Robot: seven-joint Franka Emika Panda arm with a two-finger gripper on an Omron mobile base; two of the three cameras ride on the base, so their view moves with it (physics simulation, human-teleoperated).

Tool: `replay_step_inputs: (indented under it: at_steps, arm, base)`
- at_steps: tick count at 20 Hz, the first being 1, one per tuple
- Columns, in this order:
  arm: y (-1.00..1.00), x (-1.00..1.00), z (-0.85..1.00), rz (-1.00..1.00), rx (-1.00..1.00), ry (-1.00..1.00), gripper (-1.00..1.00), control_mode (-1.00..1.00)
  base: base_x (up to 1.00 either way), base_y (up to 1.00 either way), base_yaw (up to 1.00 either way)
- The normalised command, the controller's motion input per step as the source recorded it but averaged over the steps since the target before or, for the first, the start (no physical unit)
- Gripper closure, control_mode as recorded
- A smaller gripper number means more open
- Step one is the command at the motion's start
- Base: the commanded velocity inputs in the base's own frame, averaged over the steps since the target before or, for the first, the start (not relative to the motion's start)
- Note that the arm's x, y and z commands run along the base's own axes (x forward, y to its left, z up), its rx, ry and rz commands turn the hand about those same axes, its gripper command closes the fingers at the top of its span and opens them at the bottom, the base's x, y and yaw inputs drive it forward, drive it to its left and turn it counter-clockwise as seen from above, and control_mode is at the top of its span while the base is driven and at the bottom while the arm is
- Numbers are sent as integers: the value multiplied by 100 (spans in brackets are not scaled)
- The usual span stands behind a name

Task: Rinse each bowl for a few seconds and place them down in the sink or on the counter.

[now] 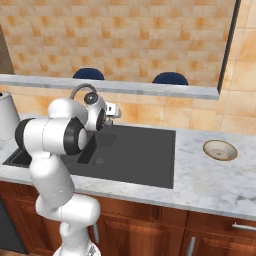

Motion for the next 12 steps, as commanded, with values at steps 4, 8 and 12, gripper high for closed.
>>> replay_step_inputs:
  at_steps: [4,8,12]
  arm:
    - [4,25,-12,0,0,0,-100,-100]
    - [8,21,-12,0,0,0,-100,-100]
    - [8,23,-13,0,0,0,-100,-100]
  base:
    - [0,0,0]
    - [0,0,0]
    - [0,0,0]
